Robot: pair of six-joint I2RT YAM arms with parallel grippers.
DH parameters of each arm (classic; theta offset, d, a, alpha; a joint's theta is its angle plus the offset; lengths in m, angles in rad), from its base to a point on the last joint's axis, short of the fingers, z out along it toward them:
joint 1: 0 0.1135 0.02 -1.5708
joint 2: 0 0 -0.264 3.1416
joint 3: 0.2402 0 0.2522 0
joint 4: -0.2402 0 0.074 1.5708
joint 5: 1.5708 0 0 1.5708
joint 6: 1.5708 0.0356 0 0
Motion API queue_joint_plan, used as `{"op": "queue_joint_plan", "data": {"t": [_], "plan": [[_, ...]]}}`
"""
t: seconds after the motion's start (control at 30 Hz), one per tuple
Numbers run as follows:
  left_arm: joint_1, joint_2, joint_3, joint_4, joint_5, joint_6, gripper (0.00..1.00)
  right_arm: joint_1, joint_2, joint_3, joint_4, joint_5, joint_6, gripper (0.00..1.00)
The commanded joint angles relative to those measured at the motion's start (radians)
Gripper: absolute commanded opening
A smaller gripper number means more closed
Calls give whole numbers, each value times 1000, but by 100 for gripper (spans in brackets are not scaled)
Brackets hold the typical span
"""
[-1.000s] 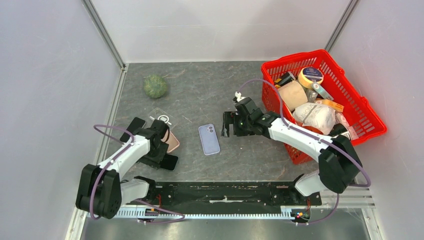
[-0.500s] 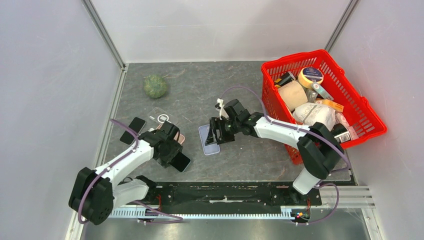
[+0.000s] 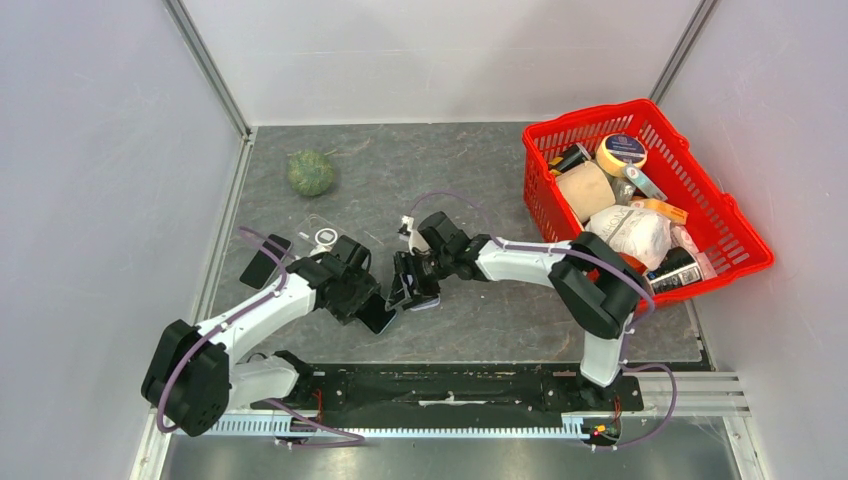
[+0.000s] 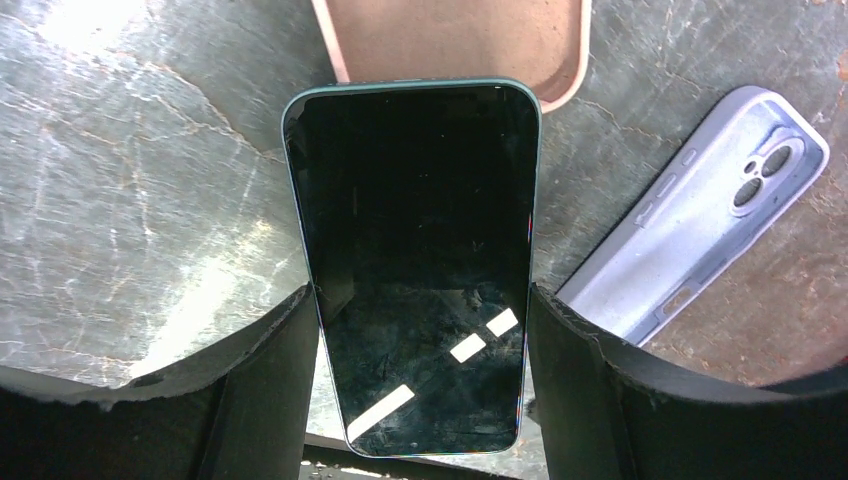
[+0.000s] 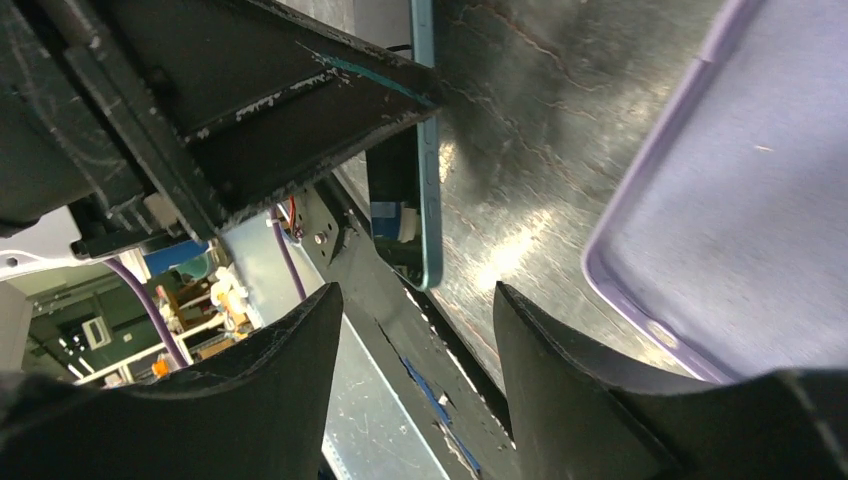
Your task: Put the phone into the phone case
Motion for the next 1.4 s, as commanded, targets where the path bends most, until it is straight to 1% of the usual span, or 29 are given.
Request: {"op": "queue_joint_plan", "data": {"t": [0.0, 0.17, 0.2, 0.4, 0.47, 0.53, 0.6, 0.67, 0.7, 0.77, 0.83, 0.87, 0.93, 0.97, 1.07, 1.13, 1.23, 1.37], "plan": [[-10, -11, 44, 82, 40, 44, 31, 21, 39, 60, 68, -43, 37, 62], [-22, -19, 40, 103, 59, 56, 31, 28, 71, 71, 74, -45, 59, 58], [-23, -23, 38, 109, 63, 56, 31, 29, 75, 71, 100, -45, 63, 56], [-30, -44, 27, 146, 89, 71, 30, 29, 92, 71, 111, -46, 74, 45], [-31, -45, 26, 155, 96, 84, 30, 30, 94, 71, 111, -46, 74, 39], [-33, -49, 24, 173, 105, 99, 30, 29, 95, 72, 110, -45, 73, 31], [-36, -55, 17, 197, 116, 123, 34, 29, 94, 75, 102, -43, 70, 19], [-39, -64, 16, 213, 117, 151, 45, 29, 90, 75, 89, -33, 66, 3], [-40, -67, 18, 220, 116, 172, 51, 29, 85, 74, 84, -22, 63, 0], [-40, -70, 37, 220, 109, 222, 62, 29, 71, 69, 83, -6, 61, 0], [-39, -69, 64, 215, 95, 282, 69, 28, 52, 63, 71, 11, 56, 0], [-39, -67, 86, 199, 82, 323, 75, 24, 40, 58, 55, 20, 55, 0], [-39, -67, 143, 168, 37, 388, 82, 15, 15, 43, 50, 38, 57, 0], [-39, -69, 165, 163, 17, 419, 84, 7, -1, 32, 49, 45, 60, 0], [-36, -57, 228, 177, -40, 501, 84, -18, -58, -2, 42, 59, 68, 0], [-20, -19, 280, 188, -55, 564, 82, -38, -118, -34, 21, 85, 65, 0], [0, 57, 367, 225, -42, 647, 77, -63, -217, -70, -57, 149, 51, 0], [5, 190, 483, 266, -17, 806, 65, -108, -350, -124, -201, 283, 48, 0]]}}
